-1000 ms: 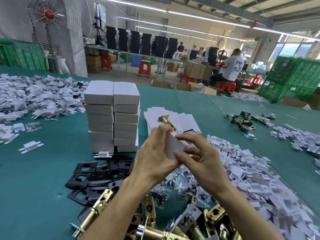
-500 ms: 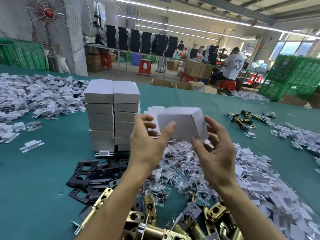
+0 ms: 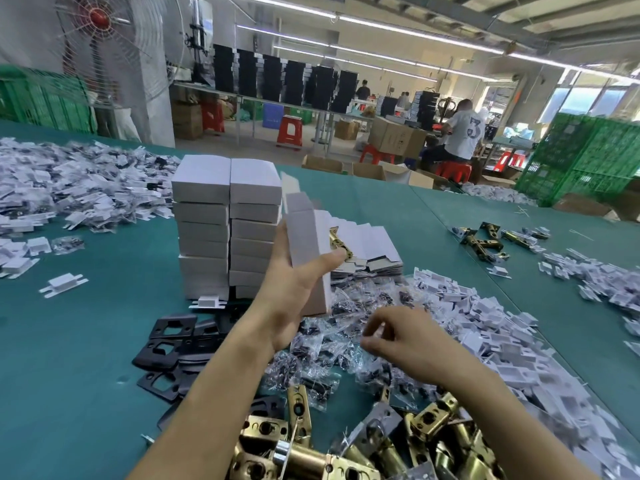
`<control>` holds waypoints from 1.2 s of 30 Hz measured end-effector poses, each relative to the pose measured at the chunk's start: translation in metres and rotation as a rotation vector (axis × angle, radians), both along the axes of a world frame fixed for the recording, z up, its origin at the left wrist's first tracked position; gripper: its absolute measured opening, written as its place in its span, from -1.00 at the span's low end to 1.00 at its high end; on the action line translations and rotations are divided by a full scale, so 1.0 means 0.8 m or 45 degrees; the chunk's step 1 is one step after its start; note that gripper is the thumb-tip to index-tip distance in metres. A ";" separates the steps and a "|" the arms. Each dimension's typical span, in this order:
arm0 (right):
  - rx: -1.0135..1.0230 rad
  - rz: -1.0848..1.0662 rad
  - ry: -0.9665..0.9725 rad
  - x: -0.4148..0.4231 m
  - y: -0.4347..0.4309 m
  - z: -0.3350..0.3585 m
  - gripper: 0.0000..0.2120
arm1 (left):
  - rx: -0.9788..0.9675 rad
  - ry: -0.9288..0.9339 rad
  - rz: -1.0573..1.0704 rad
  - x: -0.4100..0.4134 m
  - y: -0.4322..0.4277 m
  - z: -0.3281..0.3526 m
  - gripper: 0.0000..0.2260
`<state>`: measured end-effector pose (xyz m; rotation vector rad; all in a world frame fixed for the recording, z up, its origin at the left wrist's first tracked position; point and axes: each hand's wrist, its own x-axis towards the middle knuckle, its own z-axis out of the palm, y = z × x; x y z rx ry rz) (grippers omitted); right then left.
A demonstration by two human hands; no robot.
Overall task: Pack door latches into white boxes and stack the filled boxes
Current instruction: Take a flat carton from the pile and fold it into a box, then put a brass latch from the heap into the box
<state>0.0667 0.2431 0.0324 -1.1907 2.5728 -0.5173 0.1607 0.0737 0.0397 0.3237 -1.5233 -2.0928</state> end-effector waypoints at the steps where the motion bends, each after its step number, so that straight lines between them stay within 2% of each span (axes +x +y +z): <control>1: 0.141 -0.007 -0.016 0.001 0.002 -0.001 -0.84 | -0.016 -0.007 -0.024 -0.001 0.001 0.000 -0.42; 5: 0.555 0.016 -0.013 0.014 0.001 -0.005 -0.62 | -0.142 -0.005 0.091 -0.006 0.002 -0.007 -0.41; 7: 0.626 -0.014 -0.020 0.020 -0.002 -0.010 -0.53 | -0.126 0.016 0.151 -0.006 -0.001 -0.010 -0.50; 9: 0.573 -0.070 -0.063 0.023 -0.005 -0.015 -0.52 | -0.109 -0.004 0.192 -0.006 -0.003 -0.013 -0.55; 12: 0.347 -0.188 -0.201 0.022 -0.004 -0.017 -0.56 | -0.115 -0.051 0.194 -0.007 -0.005 -0.019 -0.55; 15: 0.174 -0.233 -0.307 0.020 -0.003 -0.017 -0.59 | -0.141 -0.098 0.167 -0.010 -0.008 -0.026 -0.67; 19: -0.164 -0.308 -0.375 0.003 -0.001 -0.009 -0.75 | -0.236 -0.188 0.128 -0.017 -0.016 -0.040 -0.82; 23: -0.848 -0.399 -0.355 -0.018 0.006 0.019 -0.71 | -0.264 -0.242 0.046 -0.016 -0.018 -0.046 -0.84; 25: -1.237 -0.337 -0.262 -0.023 0.005 0.034 -0.68 | -0.240 -0.263 -0.032 -0.015 -0.018 -0.046 -0.79; 27: -1.496 -0.214 -0.146 -0.027 0.001 0.050 -0.64 | -0.197 -0.265 -0.153 -0.011 -0.018 -0.045 -0.67; 29: -1.587 -0.049 -0.038 -0.027 -0.007 0.066 -0.63 | -0.215 -0.264 -0.286 -0.009 -0.017 -0.043 -0.58; 32: -1.526 0.137 0.081 -0.023 -0.022 0.083 -0.63 | -0.273 -0.230 -0.427 -0.005 -0.014 -0.041 -0.48; 36: -1.290 0.211 0.180 -0.017 -0.034 0.086 -0.64 | -0.276 -0.196 -0.492 -0.003 -0.012 -0.039 -0.57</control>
